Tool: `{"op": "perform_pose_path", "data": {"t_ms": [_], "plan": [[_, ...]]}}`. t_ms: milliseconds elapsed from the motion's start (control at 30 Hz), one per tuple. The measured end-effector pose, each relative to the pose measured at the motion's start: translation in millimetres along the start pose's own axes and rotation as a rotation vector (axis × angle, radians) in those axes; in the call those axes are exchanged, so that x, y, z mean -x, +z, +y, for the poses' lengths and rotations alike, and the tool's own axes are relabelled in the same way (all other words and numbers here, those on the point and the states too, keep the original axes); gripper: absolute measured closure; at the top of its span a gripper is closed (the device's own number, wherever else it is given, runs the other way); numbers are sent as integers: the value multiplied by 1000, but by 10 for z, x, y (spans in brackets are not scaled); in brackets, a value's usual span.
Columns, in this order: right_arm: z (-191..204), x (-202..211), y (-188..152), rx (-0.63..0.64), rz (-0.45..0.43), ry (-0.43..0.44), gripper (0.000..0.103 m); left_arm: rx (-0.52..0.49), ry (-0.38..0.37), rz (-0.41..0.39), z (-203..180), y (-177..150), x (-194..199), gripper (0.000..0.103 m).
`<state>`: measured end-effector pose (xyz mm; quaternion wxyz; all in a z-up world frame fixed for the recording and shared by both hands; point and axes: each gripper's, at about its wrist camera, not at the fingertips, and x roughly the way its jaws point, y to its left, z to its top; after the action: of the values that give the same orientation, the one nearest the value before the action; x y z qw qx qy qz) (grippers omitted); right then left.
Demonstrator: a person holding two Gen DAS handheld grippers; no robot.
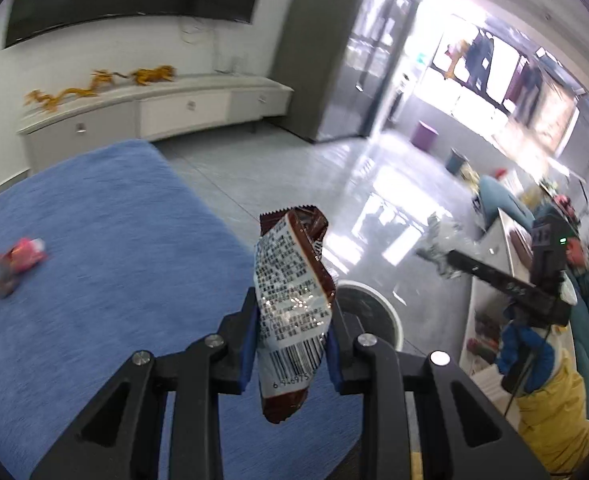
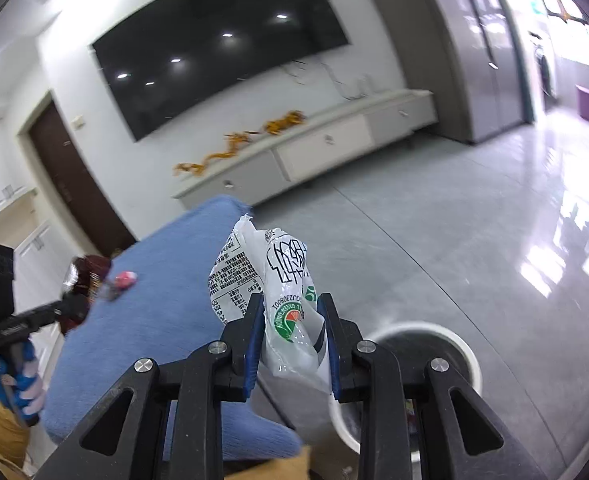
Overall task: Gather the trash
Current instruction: 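Carry both items over the white bin and open both tools to drop them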
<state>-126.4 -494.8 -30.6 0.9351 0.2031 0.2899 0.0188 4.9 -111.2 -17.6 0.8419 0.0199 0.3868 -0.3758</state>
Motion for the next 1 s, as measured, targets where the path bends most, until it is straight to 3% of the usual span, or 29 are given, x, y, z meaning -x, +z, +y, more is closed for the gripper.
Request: {"op": "perform_pose_path", "data": {"t_ms": [300,600,700,767,833,1000], "plan": [[-838,-313,-374,-172,100,-93,78,-132,-82,194,-764,196,-1097,76],[-1317,-682,-650,-282,213,-145,75,-149,-153,340,-1090,287,-2010,74],[-1419,-749,-733,-305,241,-159,73,-140,-188,369,-1189,304,-2207,63],[-1455,-779,-777,-317,252,-168,68,-120,-216,378,-1232,315,-2284,46],[-1478,-802,-804,-328,259,-177,63,-115,-231,378,-1269,318,-2341,45],[-1502,-845,-845,-341,279,-199,62,-116,-241,388,-1210,274,-2357,45]]}}
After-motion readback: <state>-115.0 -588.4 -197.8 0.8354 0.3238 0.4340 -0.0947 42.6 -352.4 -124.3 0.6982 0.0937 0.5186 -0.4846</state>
